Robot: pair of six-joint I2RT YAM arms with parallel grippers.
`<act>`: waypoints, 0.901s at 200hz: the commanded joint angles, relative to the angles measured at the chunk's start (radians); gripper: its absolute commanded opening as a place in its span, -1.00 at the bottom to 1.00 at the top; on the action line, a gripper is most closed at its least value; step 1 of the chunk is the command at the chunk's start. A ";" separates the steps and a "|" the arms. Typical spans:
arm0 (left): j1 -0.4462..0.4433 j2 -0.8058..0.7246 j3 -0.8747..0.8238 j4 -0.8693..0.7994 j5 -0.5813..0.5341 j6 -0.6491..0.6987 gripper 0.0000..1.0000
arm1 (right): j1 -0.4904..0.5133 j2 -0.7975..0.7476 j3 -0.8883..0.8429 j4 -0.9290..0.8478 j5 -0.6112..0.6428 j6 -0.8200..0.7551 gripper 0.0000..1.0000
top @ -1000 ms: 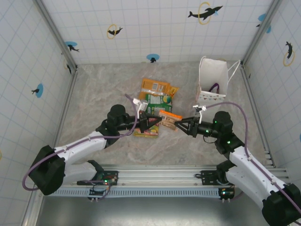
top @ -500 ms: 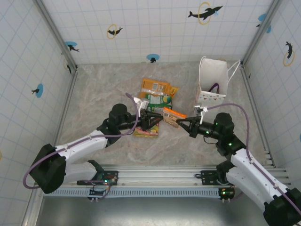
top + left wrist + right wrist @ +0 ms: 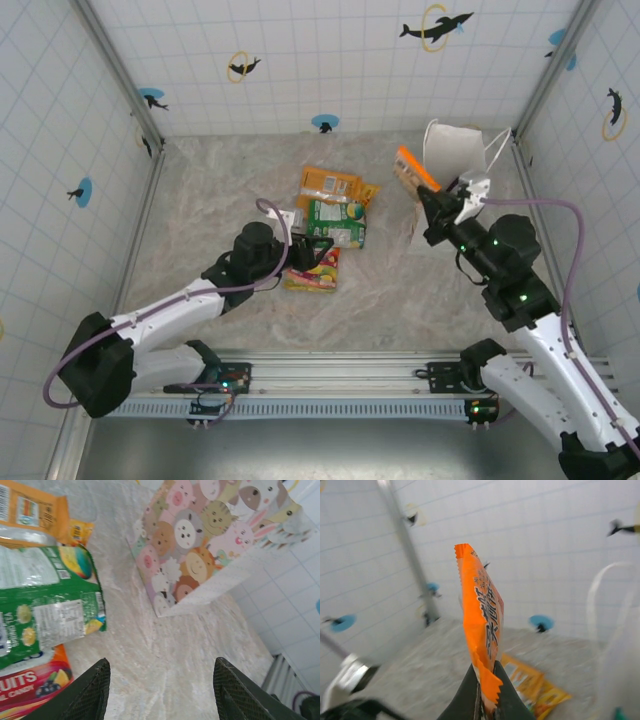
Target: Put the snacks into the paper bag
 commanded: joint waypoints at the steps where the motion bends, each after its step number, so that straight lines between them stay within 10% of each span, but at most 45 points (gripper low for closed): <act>1: -0.005 -0.028 -0.007 -0.065 -0.077 0.003 0.14 | -0.015 0.015 0.049 0.022 0.296 -0.055 -0.88; 51: -0.005 -0.046 -0.018 -0.105 -0.103 0.007 0.13 | -0.099 0.069 0.035 0.065 0.434 -0.057 -0.85; 180: -0.004 -0.047 -0.028 -0.116 -0.109 -0.012 0.12 | -0.444 0.257 0.021 0.142 0.037 0.139 -0.70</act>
